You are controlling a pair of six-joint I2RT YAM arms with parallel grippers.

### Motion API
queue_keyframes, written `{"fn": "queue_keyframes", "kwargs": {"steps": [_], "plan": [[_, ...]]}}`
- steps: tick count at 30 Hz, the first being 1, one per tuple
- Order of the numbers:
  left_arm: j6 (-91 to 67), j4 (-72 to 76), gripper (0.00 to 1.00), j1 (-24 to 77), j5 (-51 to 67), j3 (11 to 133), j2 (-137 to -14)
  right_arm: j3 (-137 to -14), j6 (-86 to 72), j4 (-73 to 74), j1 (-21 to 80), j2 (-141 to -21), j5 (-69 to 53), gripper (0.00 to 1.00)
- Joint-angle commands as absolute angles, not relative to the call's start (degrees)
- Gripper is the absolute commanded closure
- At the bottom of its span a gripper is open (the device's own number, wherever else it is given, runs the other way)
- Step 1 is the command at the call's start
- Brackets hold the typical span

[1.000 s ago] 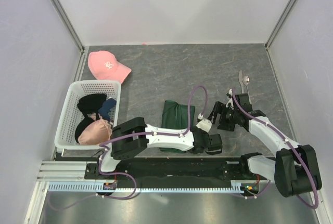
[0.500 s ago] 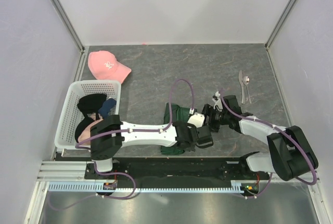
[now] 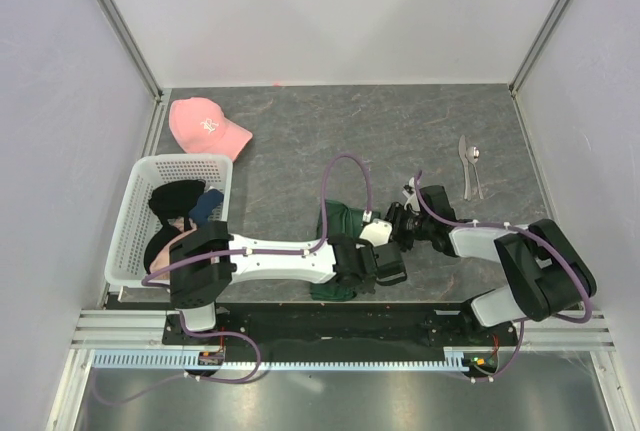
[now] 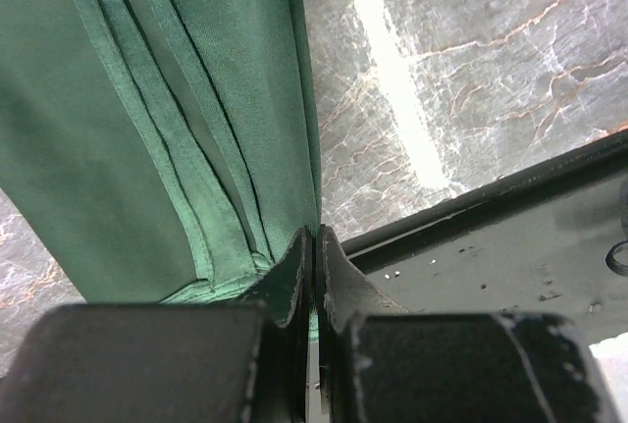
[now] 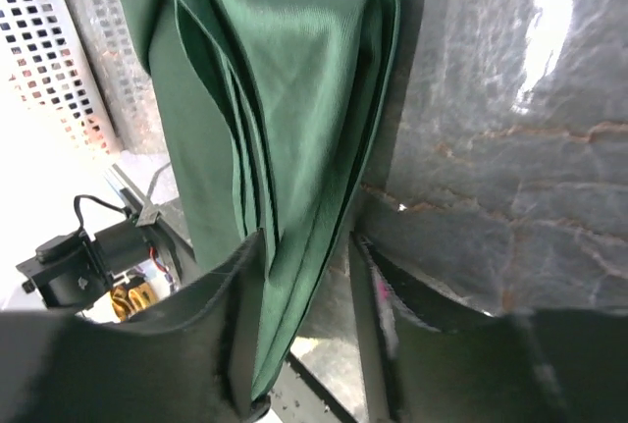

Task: Fold the napkin into a case and place the utensils inside
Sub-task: Fold the 2/3-rectangle-folded napkin at the center of the board.

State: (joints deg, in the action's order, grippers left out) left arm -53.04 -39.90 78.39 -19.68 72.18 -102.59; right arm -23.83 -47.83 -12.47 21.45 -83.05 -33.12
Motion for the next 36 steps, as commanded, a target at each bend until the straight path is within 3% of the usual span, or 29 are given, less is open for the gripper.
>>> {"fn": "queue_keyframes", "kwargs": {"steps": [1,7,9,10,11,13,15,20,26,36], "plan": [[-51.6,-36.7,0.98,78.0,-19.1,70.8,-99.0,-25.3,-46.9,-16.4,21.7,-83.9,-31.2,0.58],[-50.8,-33.4,0.98,77.4,-16.4,69.3,-98.3,-26.5,-46.1,-16.4,22.3,-84.8,-30.2,0.88],[-49.5,-32.2,0.91,77.0,-14.8,69.2,-98.2,-27.6,-45.0,-14.3,22.8,-85.1,-29.5,0.99],[-48.9,-31.5,0.85,76.7,-13.0,69.0,-97.7,-27.9,-44.4,-13.6,22.8,-85.3,-29.3,1.00],[-48.3,-29.8,0.72,76.5,-12.5,68.7,-97.1,-28.5,-43.9,-13.1,22.8,-85.9,-29.1,1.00],[-47.4,-27.7,0.66,74.5,-10.2,67.1,-93.9,-29.7,-42.0,-10.5,22.8,-86.2,-28.4,1.00],[-47.2,-24.3,0.68,69.6,-6.5,63.7,-91.0,-31.0,-39.8,-7.8,23.0,-86.0,-26.7,1.00],[-46.5,-13.4,0.88,55.4,2.0,54.7,-86.3,-33.9,-37.3,-4.2,23.3,-86.8,-26.2,1.00],[-43.4,-7.9,0.92,45.1,2.0,56.0,-95.9,-36.6,-35.8,-0.9,24.7,-87.6,-24.0,1.00],[-44.3,-3.7,0.94,43.5,-0.2,55.7,-105.6,-41.7,-36.4,5.2,29.1,-86.5,-18.9,1.00]]}}
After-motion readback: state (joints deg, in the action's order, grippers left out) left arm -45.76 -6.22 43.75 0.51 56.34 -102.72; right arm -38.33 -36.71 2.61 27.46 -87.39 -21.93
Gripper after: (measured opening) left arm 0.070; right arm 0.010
